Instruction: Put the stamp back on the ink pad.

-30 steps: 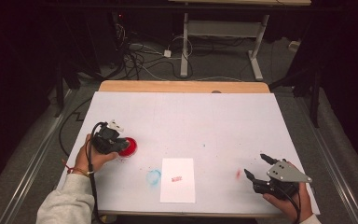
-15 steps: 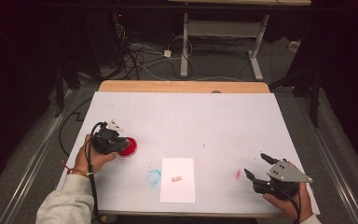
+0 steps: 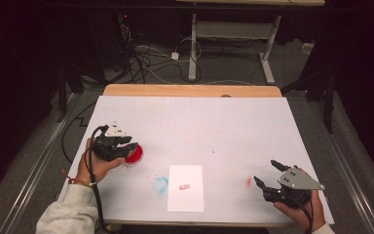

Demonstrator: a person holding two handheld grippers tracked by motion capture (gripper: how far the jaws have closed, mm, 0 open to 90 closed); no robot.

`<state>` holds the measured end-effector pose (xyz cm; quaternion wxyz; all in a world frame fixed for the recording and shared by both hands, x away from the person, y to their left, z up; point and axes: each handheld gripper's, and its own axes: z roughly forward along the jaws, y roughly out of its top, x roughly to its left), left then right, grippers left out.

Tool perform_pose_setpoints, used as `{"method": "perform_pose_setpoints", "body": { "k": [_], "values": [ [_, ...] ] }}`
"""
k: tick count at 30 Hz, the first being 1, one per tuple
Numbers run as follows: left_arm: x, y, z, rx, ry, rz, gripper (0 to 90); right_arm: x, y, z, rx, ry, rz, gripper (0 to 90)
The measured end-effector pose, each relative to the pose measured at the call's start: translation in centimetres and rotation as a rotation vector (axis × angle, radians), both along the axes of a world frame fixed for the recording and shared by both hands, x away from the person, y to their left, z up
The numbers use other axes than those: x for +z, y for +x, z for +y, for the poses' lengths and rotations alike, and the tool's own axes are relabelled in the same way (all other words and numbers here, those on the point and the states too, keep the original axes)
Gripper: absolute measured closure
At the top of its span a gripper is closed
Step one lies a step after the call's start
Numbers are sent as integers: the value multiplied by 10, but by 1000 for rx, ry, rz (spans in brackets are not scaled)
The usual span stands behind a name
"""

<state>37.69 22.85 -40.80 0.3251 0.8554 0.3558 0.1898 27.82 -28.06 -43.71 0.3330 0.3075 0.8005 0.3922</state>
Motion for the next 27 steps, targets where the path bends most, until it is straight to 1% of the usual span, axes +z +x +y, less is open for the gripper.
{"method": "perform_pose_setpoints", "body": {
  "k": [2, 4, 6, 9, 12, 13, 16, 18, 20, 25, 27],
  "values": [
    [2, -2, -2, 1, -12, -18, 566, 0, 0, 0, 0, 0, 0, 267],
    [5, -4, -4, 17, -24, -55, 519, 0, 0, 0, -3, 2, -1, 267],
    [7, -6, -6, 10, -37, -73, 461, 0, 0, 0, -3, 3, -3, 267],
    [10, -9, -9, 16, -49, -117, 380, 0, -1, -1, -2, 3, -2, 266],
    [12, -11, -11, 24, -83, -158, 296, 0, -1, -1, -2, 1, -3, 267],
    [13, -13, -12, 19, -98, -180, 270, 0, -1, -1, -3, 1, -3, 266],
    [15, -16, -15, 23, -111, -218, 206, 0, -1, -1, -3, 2, -5, 265],
    [15, -19, -18, 15, -111, -246, 190, 0, -1, -1, -4, 3, -5, 264],
    [15, -21, -20, 4, -100, -262, 172, 0, -1, 0, -5, 4, -6, 264],
    [12, -24, -25, -28, -98, -286, 169, 0, -1, 0, -3, 4, -6, 264],
    [11, -27, -28, -36, -97, -307, 169, 1, -1, 0, 0, 5, -10, 264]
  ]
}}
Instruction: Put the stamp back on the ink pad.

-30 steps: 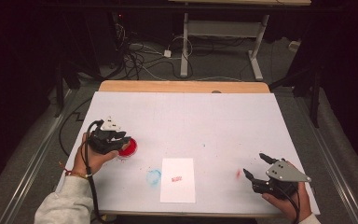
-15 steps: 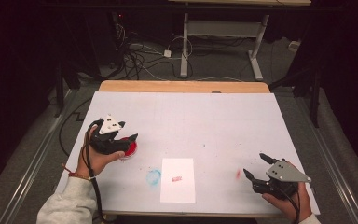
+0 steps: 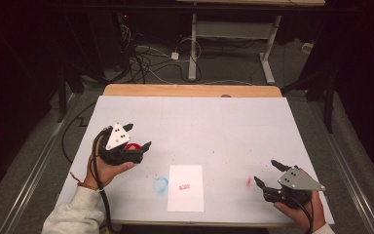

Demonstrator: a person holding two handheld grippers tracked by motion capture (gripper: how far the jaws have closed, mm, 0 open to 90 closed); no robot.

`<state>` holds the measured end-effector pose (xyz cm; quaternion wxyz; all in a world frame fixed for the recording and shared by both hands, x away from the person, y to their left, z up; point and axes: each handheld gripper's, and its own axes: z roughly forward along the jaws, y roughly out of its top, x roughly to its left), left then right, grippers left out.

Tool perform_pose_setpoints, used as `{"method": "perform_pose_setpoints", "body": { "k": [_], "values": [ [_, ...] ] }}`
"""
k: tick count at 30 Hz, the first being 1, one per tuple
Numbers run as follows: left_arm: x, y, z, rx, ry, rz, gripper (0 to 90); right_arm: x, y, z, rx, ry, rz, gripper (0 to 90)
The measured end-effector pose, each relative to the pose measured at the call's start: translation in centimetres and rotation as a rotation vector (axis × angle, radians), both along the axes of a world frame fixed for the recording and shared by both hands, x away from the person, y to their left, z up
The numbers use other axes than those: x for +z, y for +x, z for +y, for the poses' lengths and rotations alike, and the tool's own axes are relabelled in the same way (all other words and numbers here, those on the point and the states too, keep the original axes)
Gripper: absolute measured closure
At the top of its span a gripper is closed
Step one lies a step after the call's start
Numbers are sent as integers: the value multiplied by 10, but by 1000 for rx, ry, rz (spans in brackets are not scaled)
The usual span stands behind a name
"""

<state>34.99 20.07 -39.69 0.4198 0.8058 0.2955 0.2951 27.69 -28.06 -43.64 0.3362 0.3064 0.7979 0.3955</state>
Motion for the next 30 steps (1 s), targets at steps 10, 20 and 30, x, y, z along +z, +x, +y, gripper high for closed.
{"method": "perform_pose_setpoints", "body": {
  "k": [10, 20, 30],
  "values": [
    [-4, -17, -10, -19, 21, -58, 168, 1, -1, 0, 4, 9, -11, 260],
    [-9, -32, -11, -39, 37, -78, 168, 3, -5, 5, 16, 14, -22, 250],
    [-12, -43, -8, -44, 42, -90, 168, 6, -12, 13, 42, 19, -35, 245]
  ]
}}
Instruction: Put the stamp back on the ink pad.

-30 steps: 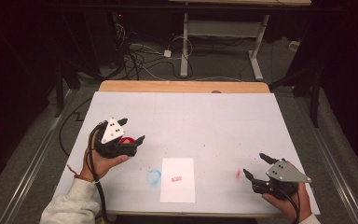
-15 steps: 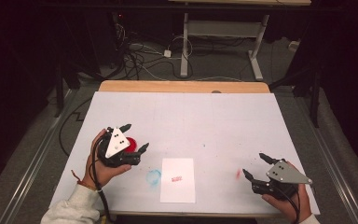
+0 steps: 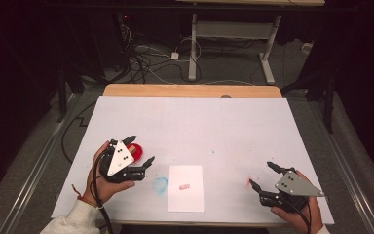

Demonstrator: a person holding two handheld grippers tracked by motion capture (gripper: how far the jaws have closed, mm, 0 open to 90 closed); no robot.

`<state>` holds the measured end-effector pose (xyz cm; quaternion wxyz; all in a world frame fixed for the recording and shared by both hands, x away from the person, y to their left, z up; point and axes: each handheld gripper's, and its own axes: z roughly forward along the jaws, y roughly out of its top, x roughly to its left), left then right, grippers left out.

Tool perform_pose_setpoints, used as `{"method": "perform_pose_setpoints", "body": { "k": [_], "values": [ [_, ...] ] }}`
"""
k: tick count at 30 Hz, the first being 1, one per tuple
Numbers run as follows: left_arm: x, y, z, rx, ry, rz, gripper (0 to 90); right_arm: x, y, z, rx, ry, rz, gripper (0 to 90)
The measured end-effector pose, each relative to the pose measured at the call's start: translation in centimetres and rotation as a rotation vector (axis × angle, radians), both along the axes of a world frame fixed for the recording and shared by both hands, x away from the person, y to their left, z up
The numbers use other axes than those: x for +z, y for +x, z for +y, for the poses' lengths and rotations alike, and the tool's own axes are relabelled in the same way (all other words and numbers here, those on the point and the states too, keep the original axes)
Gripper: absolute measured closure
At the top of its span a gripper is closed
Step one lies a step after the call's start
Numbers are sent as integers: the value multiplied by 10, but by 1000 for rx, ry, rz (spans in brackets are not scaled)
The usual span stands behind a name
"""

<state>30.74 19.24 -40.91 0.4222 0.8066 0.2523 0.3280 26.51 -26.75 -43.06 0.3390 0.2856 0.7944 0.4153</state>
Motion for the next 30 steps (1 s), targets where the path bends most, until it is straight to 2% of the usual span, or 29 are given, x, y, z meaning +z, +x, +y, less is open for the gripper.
{"method": "perform_pose_setpoints", "body": {
  "k": [9, 14, 18, 26, 28, 30],
  "values": [
    [-11, -9, 3, -8, 27, 12, 168, 0, -2, 2, 2, 1, -5, 239],
    [-17, -15, 7, -22, 20, 23, 168, 0, -3, 2, 1, 2, -8, 236],
    [-23, -19, 11, -11, 47, 27, 151, 0, -3, 3, 2, 1, -11, 234],
    [-40, -25, 20, 14, 89, 69, 151, -1, 1, 3, 0, 11, -2, 234],
    [-44, -25, 22, 18, 82, 85, 151, -2, 2, 3, 0, 11, -4, 234],
    [-49, -26, 24, 30, 101, 97, 151, -2, 3, 2, 0, 13, -1, 234]
  ]
}}
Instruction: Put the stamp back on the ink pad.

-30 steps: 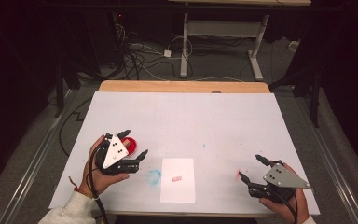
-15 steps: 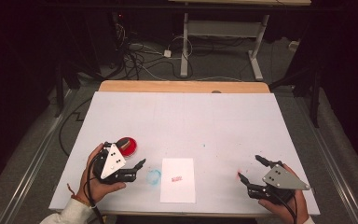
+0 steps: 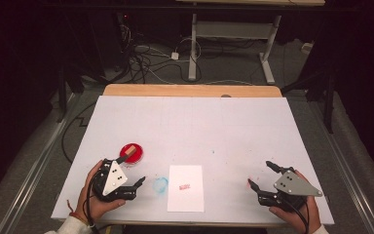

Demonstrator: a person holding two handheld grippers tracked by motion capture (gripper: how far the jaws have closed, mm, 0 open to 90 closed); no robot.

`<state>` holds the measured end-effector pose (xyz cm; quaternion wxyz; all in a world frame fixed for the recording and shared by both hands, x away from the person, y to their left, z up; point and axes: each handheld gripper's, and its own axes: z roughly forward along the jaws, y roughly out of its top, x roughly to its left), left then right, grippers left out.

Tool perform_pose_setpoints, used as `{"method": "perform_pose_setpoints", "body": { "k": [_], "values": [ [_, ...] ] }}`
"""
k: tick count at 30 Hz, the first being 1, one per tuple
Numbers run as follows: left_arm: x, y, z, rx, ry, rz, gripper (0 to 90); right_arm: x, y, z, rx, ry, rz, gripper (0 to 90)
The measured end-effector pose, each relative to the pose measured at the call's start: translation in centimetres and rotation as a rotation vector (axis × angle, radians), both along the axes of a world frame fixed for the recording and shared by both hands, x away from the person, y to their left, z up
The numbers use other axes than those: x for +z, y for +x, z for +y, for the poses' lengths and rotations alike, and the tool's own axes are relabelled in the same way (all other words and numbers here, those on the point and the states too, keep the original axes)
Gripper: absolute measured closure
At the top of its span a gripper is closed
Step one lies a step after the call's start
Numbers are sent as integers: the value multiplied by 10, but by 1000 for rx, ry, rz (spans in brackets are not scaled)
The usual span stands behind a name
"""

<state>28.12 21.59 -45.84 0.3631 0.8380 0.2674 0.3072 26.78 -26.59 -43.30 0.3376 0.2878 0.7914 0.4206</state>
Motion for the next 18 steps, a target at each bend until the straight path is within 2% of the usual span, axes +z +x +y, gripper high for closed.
{"method": "perform_pose_setpoints", "body": {
  "k": [1, 3, 5, 10, 14, 18],
  "values": [
    [-3, 0, 1, -1, -9, 13, 151, 0, 0, 0, -4, 1, 3, 234],
    [-6, -1, 1, -1, 5, 20, 151, -1, 1, -2, -6, 2, 1, 234],
    [-7, -2, 1, 1, -8, 29, 151, -1, 1, -2, -7, 1, 3, 234],
    [-7, -4, 0, 5, 4, 21, 151, 0, 2, -3, -6, 5, -2, 234],
    [-3, -6, 1, 9, -15, -2, 151, -1, 2, -4, -9, 6, -1, 234],
    [-2, -8, 3, 5, -13, -7, 151, 1, 1, -3, -9, 2, -15, 234]
  ]
}}
